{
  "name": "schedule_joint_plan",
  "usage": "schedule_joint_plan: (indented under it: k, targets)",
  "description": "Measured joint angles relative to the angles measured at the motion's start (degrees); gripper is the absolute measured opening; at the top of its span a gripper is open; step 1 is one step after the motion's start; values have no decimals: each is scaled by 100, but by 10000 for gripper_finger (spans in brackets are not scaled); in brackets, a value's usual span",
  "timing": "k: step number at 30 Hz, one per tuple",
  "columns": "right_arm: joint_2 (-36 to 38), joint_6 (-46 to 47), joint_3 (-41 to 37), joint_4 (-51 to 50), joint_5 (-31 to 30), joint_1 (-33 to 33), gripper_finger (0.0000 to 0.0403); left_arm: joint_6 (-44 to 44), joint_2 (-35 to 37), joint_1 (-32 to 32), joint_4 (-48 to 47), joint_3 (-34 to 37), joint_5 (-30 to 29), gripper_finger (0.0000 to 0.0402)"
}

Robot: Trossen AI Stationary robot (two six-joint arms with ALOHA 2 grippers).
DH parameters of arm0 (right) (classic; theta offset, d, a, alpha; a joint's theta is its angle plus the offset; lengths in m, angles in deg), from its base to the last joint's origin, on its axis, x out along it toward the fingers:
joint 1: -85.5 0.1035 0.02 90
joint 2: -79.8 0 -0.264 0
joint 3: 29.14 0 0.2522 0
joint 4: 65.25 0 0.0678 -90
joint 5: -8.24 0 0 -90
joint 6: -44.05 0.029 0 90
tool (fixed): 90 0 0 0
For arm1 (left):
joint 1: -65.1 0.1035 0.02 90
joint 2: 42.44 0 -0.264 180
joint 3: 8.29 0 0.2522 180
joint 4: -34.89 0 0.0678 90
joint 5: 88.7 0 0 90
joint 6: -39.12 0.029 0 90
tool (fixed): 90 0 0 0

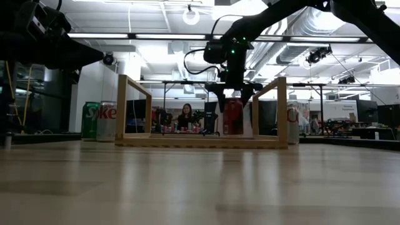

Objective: Place canned beverage on shelf
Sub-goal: Put the top red soda can on the shelf

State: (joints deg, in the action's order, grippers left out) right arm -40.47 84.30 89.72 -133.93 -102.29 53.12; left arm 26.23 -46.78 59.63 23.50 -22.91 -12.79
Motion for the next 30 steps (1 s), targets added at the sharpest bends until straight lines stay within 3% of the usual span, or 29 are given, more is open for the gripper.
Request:
schedule_joint_plan:
  k: [12,19,30]
  targets:
    - [1,24,0,-9,61,2,285,0,0,-2,0,0,0,3]
    - [9,43,4,-6,97,2,329,0,0,-1,0,0,0,3]
    - [7,8,49,1,124,-16,313,0,0,0,0,0,0,3]
